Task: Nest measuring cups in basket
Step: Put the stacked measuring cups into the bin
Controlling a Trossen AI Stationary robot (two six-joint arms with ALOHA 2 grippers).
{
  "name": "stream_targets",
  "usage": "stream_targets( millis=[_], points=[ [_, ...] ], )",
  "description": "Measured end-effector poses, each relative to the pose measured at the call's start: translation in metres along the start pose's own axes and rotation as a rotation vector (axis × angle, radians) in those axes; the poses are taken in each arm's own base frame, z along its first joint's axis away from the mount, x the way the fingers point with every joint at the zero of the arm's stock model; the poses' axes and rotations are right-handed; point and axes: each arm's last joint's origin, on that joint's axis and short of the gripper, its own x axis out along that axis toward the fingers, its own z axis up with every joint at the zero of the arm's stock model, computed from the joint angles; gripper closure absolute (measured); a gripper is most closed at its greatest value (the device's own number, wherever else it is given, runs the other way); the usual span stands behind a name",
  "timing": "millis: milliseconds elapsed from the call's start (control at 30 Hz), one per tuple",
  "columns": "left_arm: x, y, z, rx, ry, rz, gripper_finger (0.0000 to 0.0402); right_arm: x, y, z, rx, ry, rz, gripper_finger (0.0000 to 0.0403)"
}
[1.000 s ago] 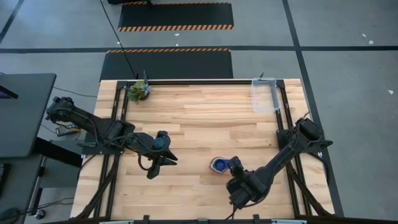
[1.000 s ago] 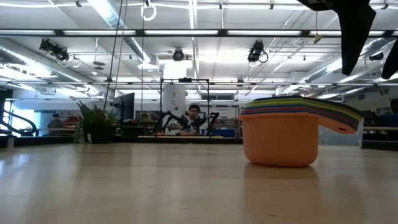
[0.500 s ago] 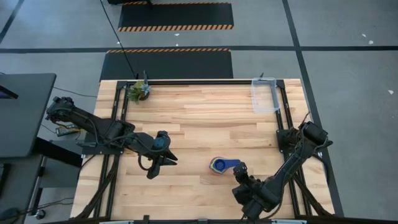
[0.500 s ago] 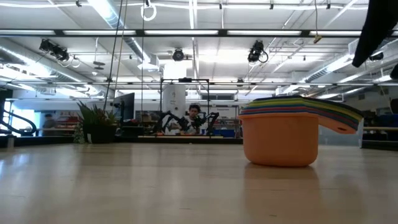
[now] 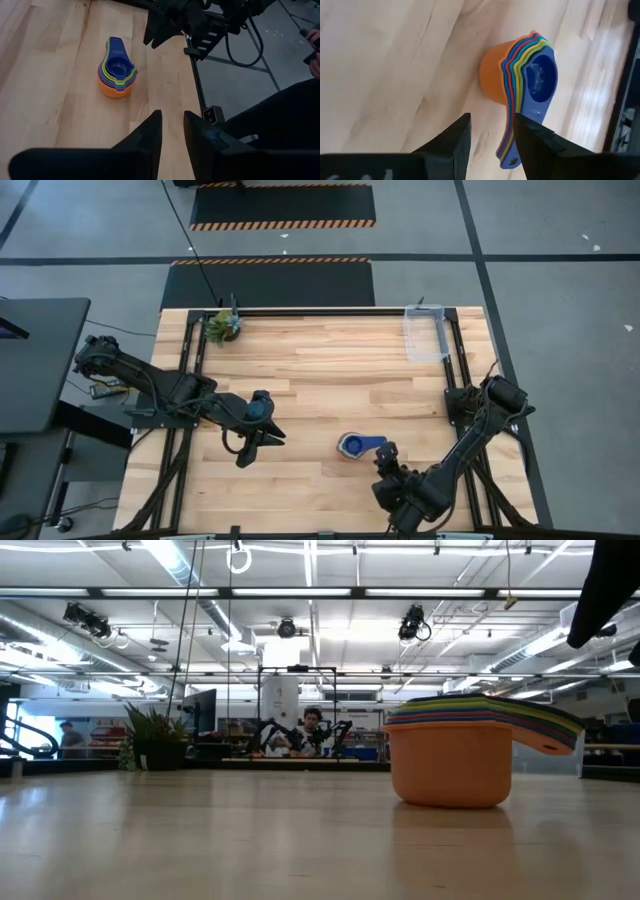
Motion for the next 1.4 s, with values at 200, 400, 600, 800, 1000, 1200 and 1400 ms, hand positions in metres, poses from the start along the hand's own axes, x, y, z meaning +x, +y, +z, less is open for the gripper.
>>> stream_targets(
  millis=[200,400,600,800,1000,1200,1400],
  points=[
    [0.0,0.0,0.0,0.0,0.0,0.0,0.0315,0.001,0.001,0.001,0.031,-0.041,-0.091,0.0251],
    [0.0,0.0,0.0,0.0,0.0,0.0,0.0315,0.005,0.003,-0.002,-0.038,-0.055,-0.141,0.0251],
    [0.0,0.0,0.0,0.0,0.0,0.0,0.0315,0.012,0.013,-0.01,-0.189,-0.058,-0.15,0.0251],
    [0.0,0.0,0.0,0.0,0.0,0.0,0.0315,0.012,0.013,-0.01,-0.275,-0.048,-0.145,0.0251],
    [0.0,0.0,0.0,0.0,0.0,0.0,0.0315,0.011,0.009,-0.008,-0.241,-0.091,-0.285,0.0251],
    [0.0,0.0,0.0,0.0,0.0,0.0,0.0315,0.011,0.009,-0.009,-0.233,-0.092,-0.297,0.0227],
    [0.0,0.0,0.0,0.0,0.0,0.0,0.0315,0.012,0.008,-0.008,-0.253,-0.08,-0.286,0.0198]
  ],
)
